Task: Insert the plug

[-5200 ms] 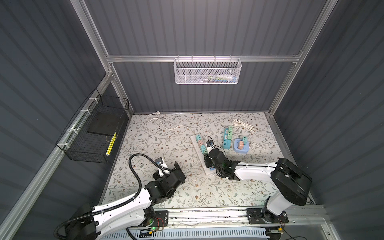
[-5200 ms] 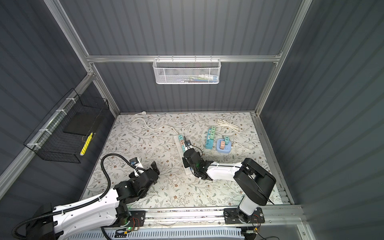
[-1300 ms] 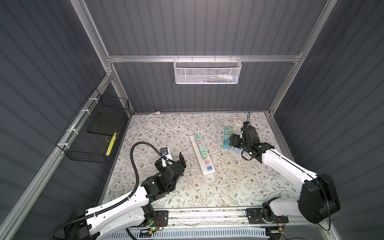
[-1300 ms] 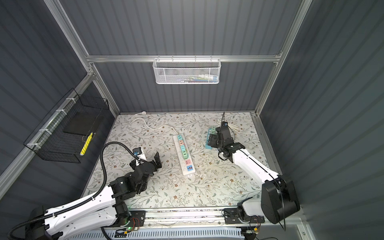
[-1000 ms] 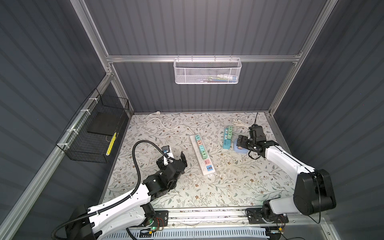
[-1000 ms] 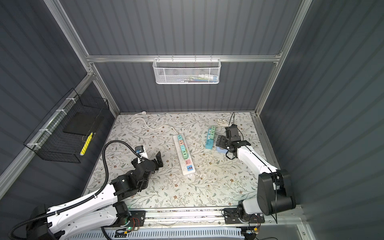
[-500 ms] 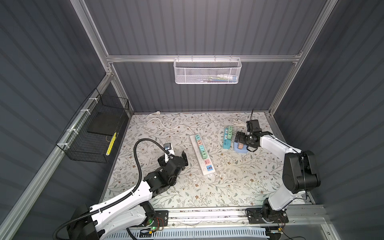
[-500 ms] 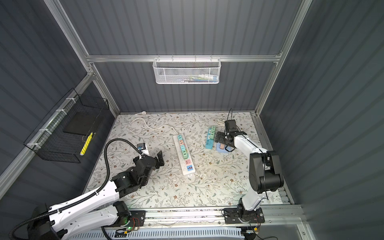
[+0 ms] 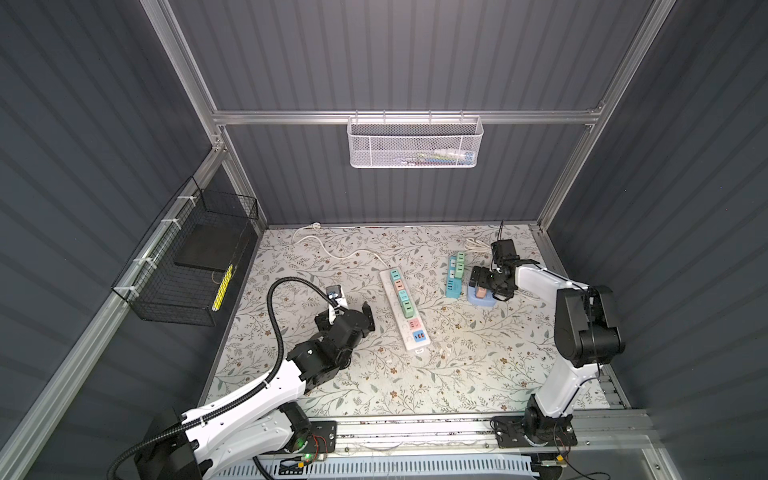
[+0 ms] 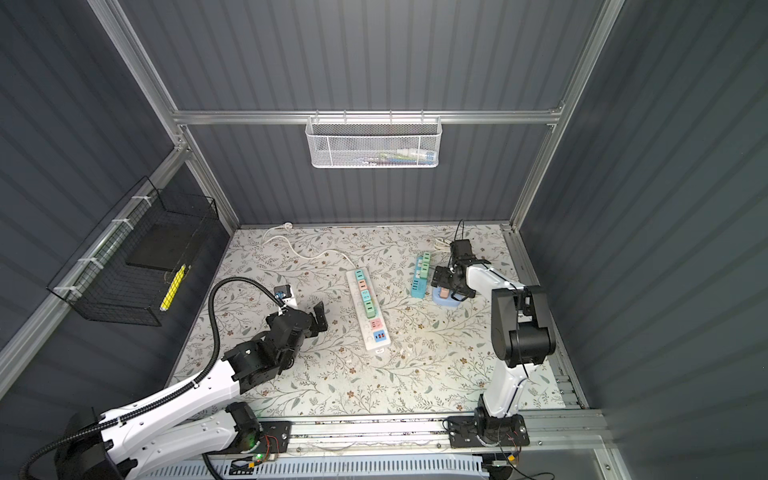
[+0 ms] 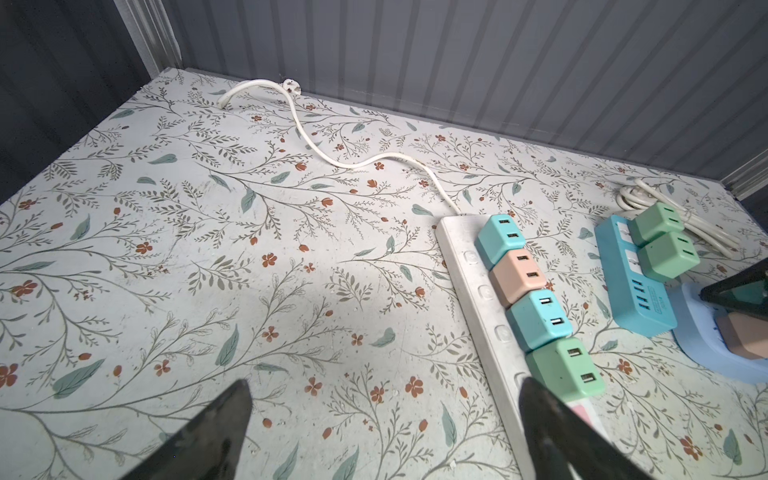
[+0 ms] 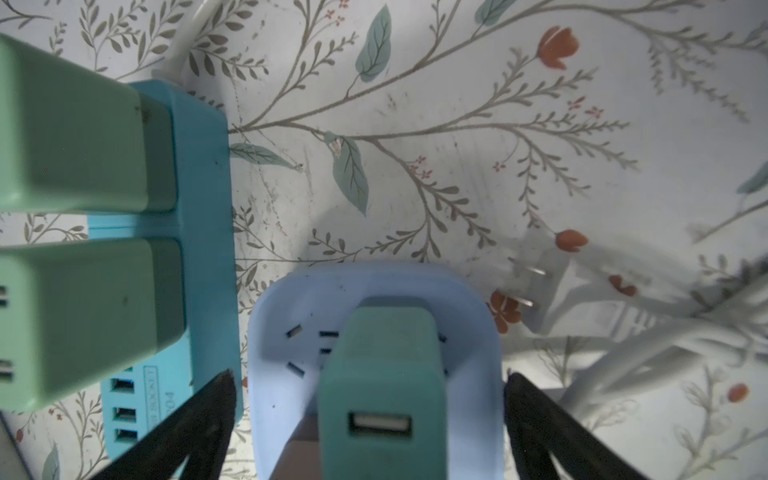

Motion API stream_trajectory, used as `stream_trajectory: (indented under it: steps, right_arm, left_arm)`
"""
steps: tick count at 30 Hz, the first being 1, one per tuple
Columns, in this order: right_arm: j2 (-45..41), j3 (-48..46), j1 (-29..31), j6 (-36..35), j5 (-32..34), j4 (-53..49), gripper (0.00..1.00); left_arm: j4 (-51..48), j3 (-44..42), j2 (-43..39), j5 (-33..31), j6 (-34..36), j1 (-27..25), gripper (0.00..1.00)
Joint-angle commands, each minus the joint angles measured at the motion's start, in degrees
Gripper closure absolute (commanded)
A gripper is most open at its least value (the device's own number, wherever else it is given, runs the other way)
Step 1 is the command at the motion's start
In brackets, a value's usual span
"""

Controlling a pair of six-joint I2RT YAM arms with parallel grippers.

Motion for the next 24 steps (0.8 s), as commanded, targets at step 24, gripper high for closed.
stream_trajectory:
  steps: [24]
  right_arm:
    - [7.38, 6.72, 11.14, 2.32, -3.00, -0.30, 0.04]
  left_arm:
    - [-4.00, 2.02, -3.58, -1.36, 0.79, 0.86, 0.00]
